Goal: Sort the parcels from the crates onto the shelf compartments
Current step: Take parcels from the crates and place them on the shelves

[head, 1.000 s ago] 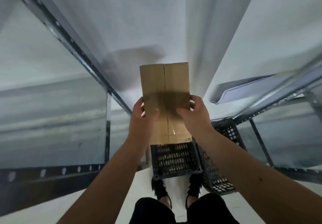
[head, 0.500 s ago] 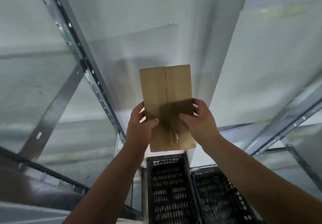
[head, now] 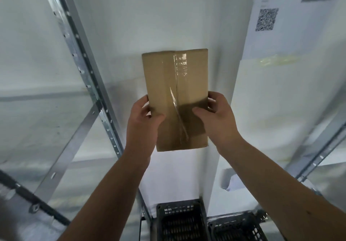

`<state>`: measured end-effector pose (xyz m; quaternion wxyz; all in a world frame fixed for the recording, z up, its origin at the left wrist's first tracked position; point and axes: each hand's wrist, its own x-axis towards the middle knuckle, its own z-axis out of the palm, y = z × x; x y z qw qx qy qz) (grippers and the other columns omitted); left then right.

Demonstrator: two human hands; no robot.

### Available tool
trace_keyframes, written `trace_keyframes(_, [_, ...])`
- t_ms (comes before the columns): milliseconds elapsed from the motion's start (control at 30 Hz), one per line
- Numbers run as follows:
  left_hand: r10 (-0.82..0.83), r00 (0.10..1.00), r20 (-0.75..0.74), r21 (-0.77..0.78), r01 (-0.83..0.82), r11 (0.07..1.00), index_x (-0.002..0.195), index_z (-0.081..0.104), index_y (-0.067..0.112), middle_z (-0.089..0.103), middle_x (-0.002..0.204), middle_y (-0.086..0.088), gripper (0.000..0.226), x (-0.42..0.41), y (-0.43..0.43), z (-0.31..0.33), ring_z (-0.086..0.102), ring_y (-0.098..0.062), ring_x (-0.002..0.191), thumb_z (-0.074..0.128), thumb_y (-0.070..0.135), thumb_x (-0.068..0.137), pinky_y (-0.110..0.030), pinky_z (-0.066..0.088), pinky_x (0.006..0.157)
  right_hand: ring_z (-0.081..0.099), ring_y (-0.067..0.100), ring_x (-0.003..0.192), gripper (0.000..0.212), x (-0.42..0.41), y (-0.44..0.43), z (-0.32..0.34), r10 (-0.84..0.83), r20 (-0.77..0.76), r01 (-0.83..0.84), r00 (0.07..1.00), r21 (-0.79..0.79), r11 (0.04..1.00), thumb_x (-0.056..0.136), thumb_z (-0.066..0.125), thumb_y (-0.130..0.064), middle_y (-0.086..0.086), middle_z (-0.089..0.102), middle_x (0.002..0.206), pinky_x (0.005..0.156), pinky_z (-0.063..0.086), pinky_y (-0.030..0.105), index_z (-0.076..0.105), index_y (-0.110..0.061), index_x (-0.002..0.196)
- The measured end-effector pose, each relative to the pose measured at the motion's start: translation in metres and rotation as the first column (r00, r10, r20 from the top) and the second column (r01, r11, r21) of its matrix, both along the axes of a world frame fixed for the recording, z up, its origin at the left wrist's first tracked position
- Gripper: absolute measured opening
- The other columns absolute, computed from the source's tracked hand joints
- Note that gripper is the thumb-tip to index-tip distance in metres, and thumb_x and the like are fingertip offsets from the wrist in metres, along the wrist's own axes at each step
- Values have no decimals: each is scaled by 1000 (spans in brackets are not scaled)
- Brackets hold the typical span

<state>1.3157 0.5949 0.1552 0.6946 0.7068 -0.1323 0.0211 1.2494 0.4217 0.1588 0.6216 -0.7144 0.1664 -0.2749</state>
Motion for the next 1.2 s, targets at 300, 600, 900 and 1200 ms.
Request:
trace_keyframes(300, [-11,994,109,-77,19,997,137,57,38,67,130,14,41,2,-4,77,65,-1,106,66,19,102,-8,49,71,70,9,111,48,16,-10,70,11,140,3,990,-103,995,88,77,-37,-14,72,121,99,55,37,56,-41,131])
trace_keyframes(600, [-4,990,143,-175,29,984,151,50,35,67,135,7,55,17,-10,148,67,-3,107,69,22,100,-26,53,88,65,2,111,34,32,-16,135,49,278,-16,959,-120,993,102,67,-32,-17,67,126,86,50,27,58,-33,134])
trace_keyframes(900, [-27,990,140,-216,57,975,153,49,38,61,138,16,46,24,-13,184,61,-9,117,52,47,108,-33,46,99,63,13,129,57,32,-23,168,34,320,13,947,-144,989,93,47,-68,-16,69,134,113,51,53,64,-41,139])
trace_keyframes(1200, [-47,996,76,-230,63,971,106,66,39,71,112,19,26,26,-8,179,68,-11,107,44,51,109,-47,49,109,72,10,91,44,26,-45,170,-17,340,53,940,-96,994,114,31,-50,-13,78,99,78,46,28,73,-38,103])
